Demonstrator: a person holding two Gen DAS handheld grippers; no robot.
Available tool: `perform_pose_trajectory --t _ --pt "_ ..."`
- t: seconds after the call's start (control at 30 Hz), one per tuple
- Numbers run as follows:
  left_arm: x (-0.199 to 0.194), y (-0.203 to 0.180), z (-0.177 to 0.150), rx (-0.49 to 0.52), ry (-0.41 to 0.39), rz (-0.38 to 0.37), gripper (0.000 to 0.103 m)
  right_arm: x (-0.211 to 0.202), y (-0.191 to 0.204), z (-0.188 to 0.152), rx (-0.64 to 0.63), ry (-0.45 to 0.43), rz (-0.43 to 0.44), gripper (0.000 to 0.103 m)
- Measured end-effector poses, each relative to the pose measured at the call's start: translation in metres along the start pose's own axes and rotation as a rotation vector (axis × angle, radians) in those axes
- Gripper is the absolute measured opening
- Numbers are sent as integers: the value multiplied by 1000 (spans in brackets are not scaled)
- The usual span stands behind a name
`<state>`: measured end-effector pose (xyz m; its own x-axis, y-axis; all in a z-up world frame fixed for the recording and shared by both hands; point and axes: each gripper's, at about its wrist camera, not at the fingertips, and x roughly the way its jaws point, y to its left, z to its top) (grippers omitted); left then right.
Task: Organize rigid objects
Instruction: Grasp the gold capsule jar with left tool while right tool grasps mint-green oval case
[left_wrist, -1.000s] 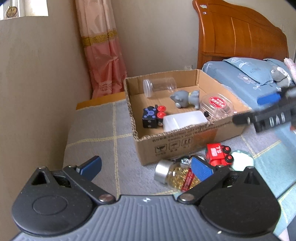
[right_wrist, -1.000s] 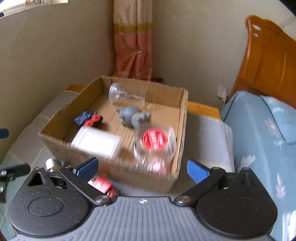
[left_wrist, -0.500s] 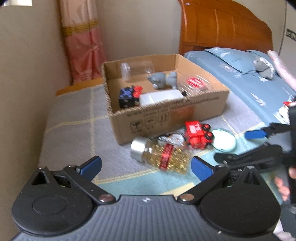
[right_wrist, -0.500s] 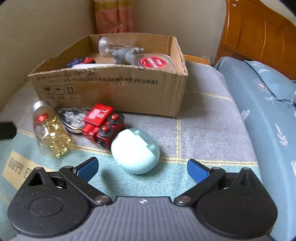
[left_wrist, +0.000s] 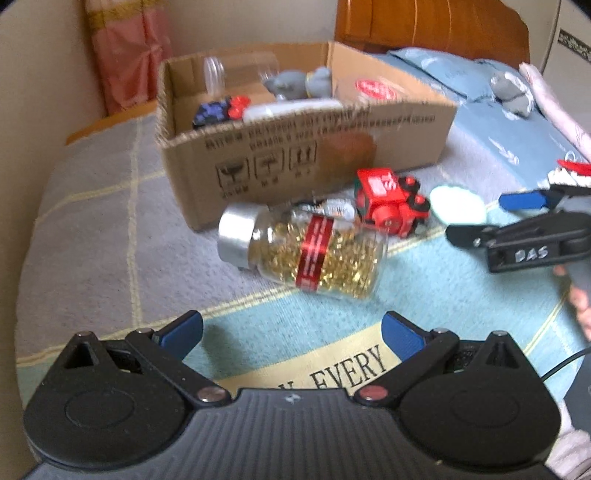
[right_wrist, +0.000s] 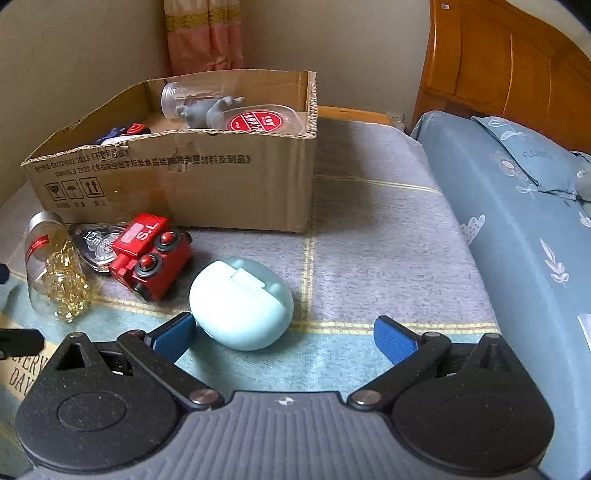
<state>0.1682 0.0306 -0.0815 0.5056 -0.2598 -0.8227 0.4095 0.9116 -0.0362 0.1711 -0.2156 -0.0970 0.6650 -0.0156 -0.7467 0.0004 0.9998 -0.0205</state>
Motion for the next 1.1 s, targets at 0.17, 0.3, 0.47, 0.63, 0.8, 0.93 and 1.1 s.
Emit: perform_pose_trajectory --t 0.17,0.3,0.47,0.63,0.8,0.93,1.1 --pt "4 -1 -2 46 -49 -3 103 -1 -3 -2 -5 -8 5 103" --pt "8 1 1 63 -98 -17 103 0 -3 -2 -9 -11 8 103" --pt "14 2 6 73 -142 -25 103 -1 -4 -4 -16 -19 13 103" --pt "17 1 14 79 -131 -17 102 -1 -5 -5 -21 -27 18 103" --pt "16 -7 17 116 -146 26 101 -1 -5 -5 -22 -27 19 103" --pt "11 -8 19 91 -155 3 99 2 -3 -1 -20 -25 14 103" --pt "7 -7 23 67 -160 -7 99 7 0 6 -53 -20 43 103"
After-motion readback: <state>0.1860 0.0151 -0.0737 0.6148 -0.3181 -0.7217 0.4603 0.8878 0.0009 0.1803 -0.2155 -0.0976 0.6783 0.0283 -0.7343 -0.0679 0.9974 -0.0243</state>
